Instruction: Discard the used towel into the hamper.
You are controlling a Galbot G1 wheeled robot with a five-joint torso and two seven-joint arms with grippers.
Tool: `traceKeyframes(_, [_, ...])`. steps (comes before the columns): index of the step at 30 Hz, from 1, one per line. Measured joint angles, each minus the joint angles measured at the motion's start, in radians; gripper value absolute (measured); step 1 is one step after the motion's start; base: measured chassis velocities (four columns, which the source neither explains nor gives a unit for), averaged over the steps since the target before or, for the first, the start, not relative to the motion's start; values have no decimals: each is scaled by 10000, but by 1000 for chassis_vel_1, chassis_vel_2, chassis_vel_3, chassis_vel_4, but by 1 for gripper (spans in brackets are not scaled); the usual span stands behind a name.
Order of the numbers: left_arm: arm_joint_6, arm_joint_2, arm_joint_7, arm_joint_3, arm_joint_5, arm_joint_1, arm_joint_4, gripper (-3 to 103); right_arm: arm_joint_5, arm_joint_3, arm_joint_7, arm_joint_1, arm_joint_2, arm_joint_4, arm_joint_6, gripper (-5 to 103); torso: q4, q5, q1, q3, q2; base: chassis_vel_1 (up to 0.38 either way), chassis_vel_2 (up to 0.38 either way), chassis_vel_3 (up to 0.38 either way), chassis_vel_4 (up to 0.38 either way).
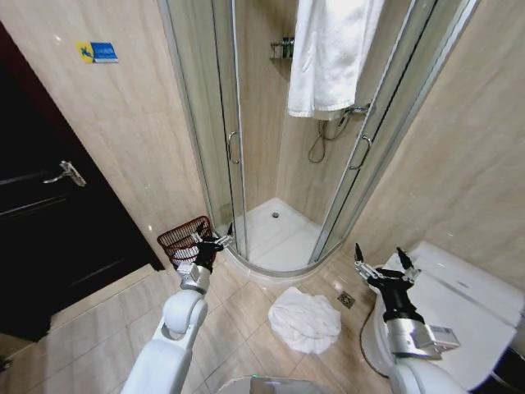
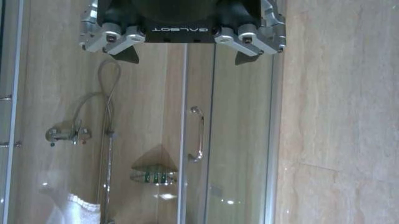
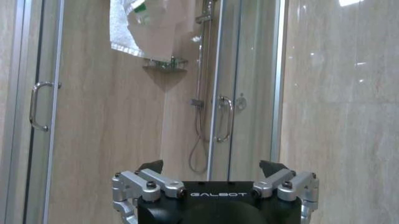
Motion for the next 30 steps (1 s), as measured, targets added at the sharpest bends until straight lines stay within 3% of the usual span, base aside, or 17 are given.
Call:
traceKeyframes(18, [-57, 4, 29, 42, 8, -56, 30, 100, -59, -42, -64, 49, 0, 14, 15, 100, 0, 0, 589, 689, 1281, 0, 0, 0, 0])
traceKeyframes(24, [-931, -12, 174, 88, 101, 6, 262, 100, -11, -122, -137, 677, -75, -181, -124, 100, -3, 1, 738, 872, 1611, 0, 0, 0, 0])
traceKeyframes(30, [-1128, -128, 226, 132, 362, 278, 333, 100, 603, -297, -138, 2311, -770, -521, -662, 100, 1, 0, 754, 893, 1647, 0, 0, 0, 0])
